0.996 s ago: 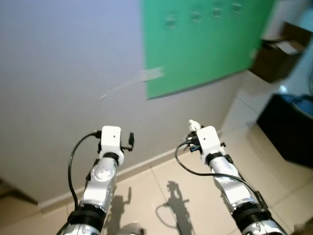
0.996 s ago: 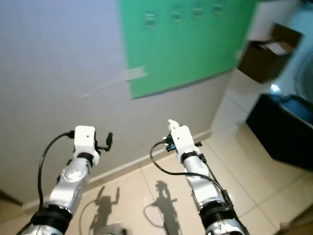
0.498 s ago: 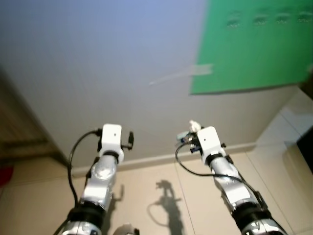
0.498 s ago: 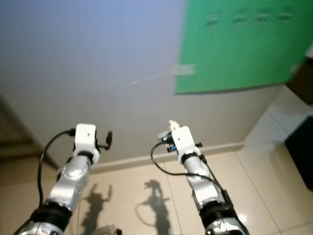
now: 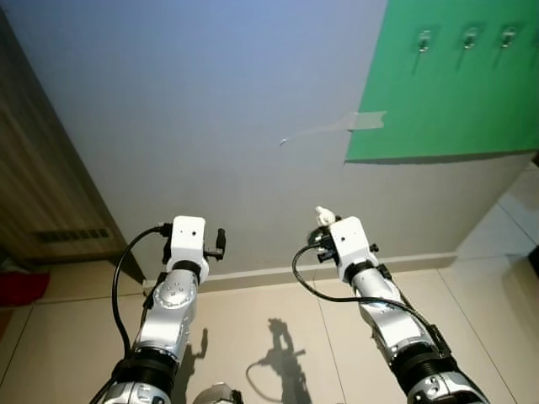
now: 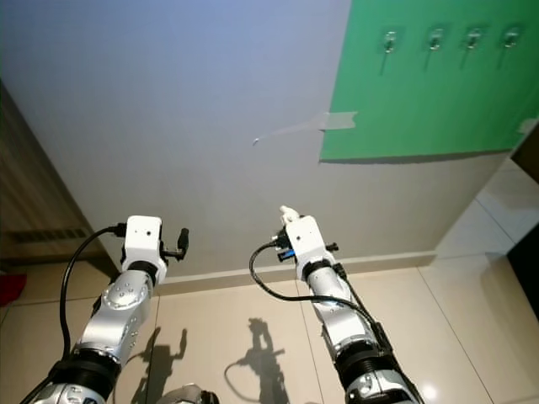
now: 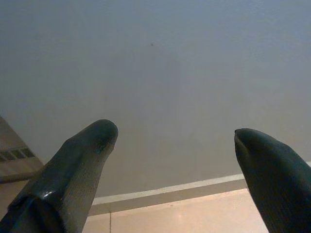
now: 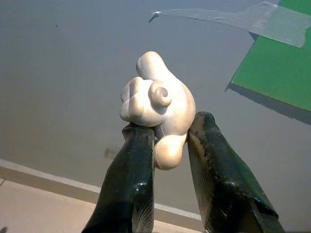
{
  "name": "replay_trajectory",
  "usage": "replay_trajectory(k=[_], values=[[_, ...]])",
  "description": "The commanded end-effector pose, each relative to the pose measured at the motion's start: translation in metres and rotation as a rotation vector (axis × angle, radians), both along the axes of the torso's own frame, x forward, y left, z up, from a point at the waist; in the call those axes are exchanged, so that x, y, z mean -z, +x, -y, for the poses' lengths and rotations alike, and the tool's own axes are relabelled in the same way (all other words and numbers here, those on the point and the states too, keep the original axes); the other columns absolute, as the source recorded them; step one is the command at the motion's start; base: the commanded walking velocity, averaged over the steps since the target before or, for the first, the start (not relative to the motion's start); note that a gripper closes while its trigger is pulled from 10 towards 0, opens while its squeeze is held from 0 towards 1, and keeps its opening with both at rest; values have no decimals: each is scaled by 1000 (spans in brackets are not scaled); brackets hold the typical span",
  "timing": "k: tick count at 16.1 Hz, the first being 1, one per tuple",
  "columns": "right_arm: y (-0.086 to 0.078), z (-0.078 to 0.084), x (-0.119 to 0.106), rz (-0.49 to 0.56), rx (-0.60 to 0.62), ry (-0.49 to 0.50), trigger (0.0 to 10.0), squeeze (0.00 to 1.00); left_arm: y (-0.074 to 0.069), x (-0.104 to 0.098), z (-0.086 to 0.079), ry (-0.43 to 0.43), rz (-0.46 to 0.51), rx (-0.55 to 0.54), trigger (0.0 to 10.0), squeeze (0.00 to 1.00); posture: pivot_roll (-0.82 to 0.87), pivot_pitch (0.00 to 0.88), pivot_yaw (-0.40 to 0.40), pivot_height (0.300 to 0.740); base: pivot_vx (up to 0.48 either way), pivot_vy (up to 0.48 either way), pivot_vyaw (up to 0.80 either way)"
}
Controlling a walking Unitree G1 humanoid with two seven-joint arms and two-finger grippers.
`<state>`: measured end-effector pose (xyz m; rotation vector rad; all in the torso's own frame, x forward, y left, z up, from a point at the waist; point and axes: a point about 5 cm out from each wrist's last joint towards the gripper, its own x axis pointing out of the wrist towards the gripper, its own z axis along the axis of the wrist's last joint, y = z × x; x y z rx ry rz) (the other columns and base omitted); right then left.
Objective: Hang keys on a hook
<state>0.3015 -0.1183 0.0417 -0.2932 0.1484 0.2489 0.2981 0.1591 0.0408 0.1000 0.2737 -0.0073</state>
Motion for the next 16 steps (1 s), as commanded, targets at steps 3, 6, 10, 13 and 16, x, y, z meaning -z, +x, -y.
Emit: replay_trajectory(k=[3, 6, 10, 13, 16], values=[[1, -5, -2, 19, -23, 6, 0, 0, 3, -2, 1, 21, -5, 6, 10000, 0, -109, 0, 11, 723, 0, -480, 0], [0, -7, -2, 21, -36, 8, 0, 0, 3, -1, -1, 37, -10, -6, 10000, 0, -107, 0, 9, 723, 0, -472, 0], [1, -9, -2, 23, -47, 11, 0, 0, 4, -1, -3, 50, -18, -15, 10000, 0, -108, 0, 9, 723, 0, -459, 0], [0, -7, -1, 20, -42, 12, 0, 0, 4, -1, -4, 35, -17, -35, 10000, 0, -109, 0, 8, 723, 0, -455, 0], [-1, -7, -1, 20, -47, 12, 0, 0, 4, 0, -5, 38, -22, -40, 10000, 0, -111, 0, 10, 723, 0, -426, 0]])
